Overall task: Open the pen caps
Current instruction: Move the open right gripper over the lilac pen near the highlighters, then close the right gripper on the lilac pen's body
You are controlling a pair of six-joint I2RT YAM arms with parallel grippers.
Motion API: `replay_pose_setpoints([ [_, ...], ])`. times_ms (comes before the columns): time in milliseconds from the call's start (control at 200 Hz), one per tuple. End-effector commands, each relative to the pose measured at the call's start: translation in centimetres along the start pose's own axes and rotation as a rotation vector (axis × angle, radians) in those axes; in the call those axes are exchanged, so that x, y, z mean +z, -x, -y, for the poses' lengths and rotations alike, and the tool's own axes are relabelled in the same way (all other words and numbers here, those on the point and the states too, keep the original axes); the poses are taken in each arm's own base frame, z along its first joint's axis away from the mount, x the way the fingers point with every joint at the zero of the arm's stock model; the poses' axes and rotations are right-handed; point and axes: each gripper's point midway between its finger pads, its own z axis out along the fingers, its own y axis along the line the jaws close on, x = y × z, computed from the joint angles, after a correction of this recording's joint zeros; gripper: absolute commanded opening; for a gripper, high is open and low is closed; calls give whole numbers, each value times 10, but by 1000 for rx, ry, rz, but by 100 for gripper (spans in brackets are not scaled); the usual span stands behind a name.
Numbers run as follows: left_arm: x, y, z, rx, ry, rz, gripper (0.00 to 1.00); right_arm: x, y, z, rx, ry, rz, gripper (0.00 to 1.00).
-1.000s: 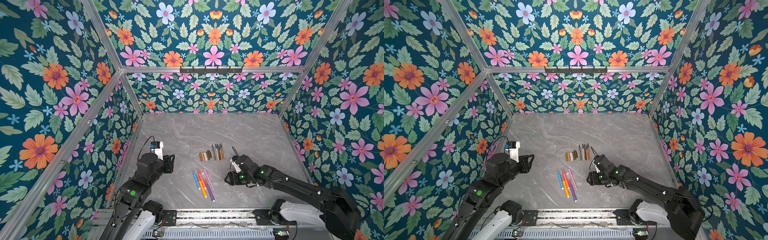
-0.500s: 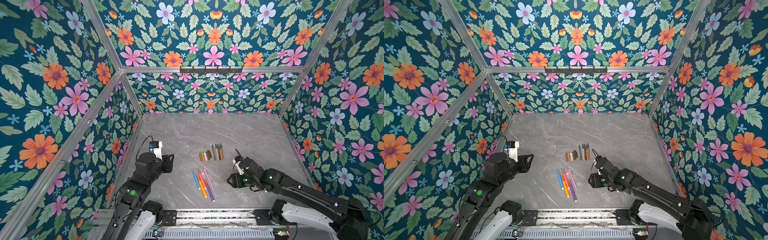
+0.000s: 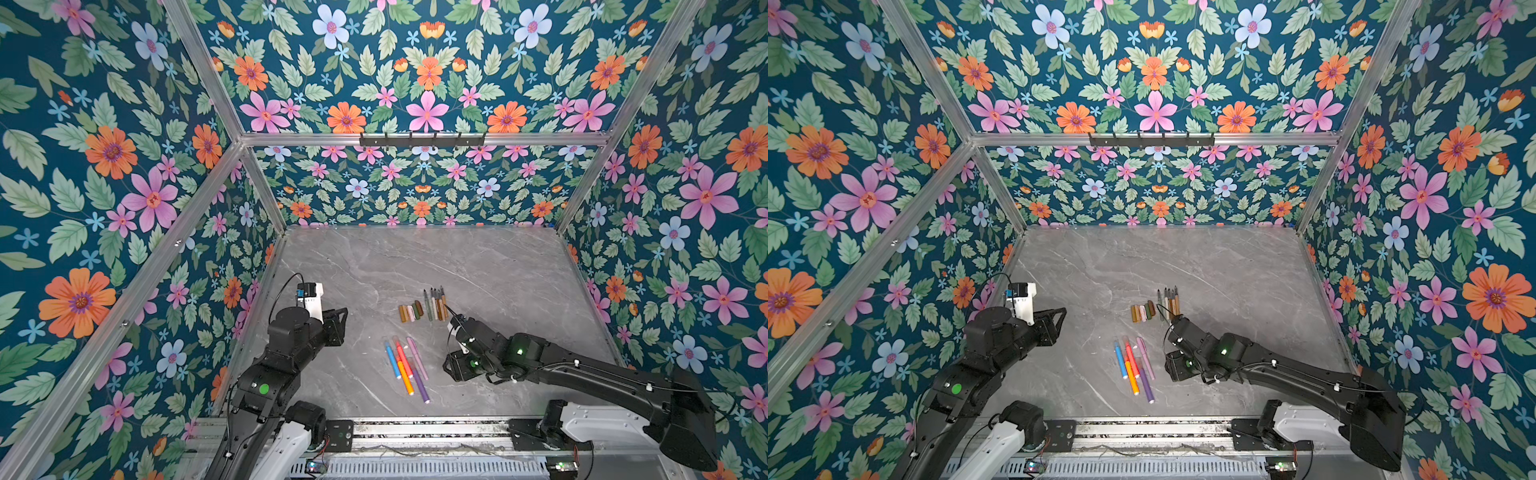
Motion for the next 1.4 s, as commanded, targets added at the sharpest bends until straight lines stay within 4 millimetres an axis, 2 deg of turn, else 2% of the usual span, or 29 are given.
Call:
replay_pose_setpoints([
  [0,0,3,3,10,-12,10,38,-14,0,15,-23,-65,38,65],
  [155,-4,6,2,9,-8,32,38,-21,3,21,-23,-77,52,66],
  [350,-3,6,3,11,-16,28,38,-12,-2,17,-20,-65,13,64],
  [460,-4,6,4,11,-19,32,38,-5,-7,16,-59,-118,-14,64],
  [785,-3,5,3,10,-18,26,38,30,-17,-20,-121,-109,-83,63],
  [985,-3,5,4,12,-22,25,38,49,-18,-41,-108,-85,-115,51],
  [1275,-3,5,3,9,-15,28,38,80,-10,-53,-136,-87,-157,41],
  [1395,-3,5,3,10,-16,23,38,89,-4,-51,-129,-109,-169,36],
])
